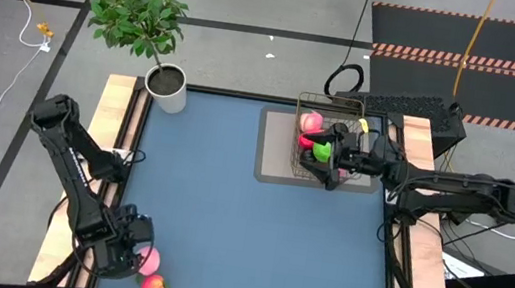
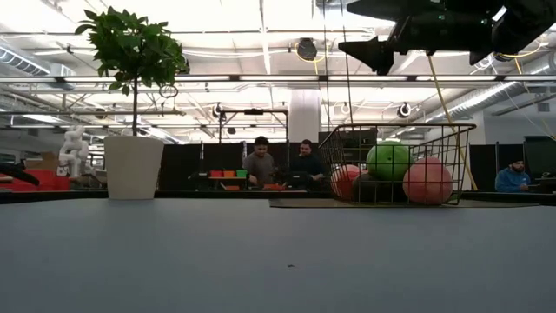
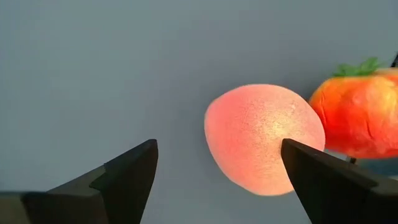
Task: Build produce basket
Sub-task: Put the pink peach into the gold wire basket
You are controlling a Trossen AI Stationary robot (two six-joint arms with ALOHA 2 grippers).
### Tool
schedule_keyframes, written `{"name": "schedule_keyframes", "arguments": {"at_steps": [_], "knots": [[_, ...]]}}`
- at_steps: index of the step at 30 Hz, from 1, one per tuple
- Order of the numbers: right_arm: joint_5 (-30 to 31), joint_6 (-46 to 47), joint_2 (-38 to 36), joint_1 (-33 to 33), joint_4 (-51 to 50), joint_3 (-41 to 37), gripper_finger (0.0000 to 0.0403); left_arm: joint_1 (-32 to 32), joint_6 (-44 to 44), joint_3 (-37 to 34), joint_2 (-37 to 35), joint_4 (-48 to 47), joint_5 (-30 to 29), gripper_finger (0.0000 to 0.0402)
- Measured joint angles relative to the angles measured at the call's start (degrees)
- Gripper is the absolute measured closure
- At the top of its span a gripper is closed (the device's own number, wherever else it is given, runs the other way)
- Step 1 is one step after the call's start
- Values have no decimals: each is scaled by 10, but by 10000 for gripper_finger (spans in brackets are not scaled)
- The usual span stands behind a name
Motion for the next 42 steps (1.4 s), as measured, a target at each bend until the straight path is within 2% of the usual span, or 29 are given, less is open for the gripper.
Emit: {"name": "schedule_keyframes", "arguments": {"at_steps": [10,17,29,36,42], "knots": [[-1,0,1,0,1,0,3,39,9,0,1,4,-31,25],[-1,3,1,0,7,0,3,55,72,0,8,5,-68,9],[-1,14,1,11,12,0,3,66,148,-1,45,14,-51,9],[0,15,1,12,12,0,3,75,151,-1,68,35,-50,9],[0,15,1,12,12,0,3,112,155,-1,76,62,-50,9]]}}
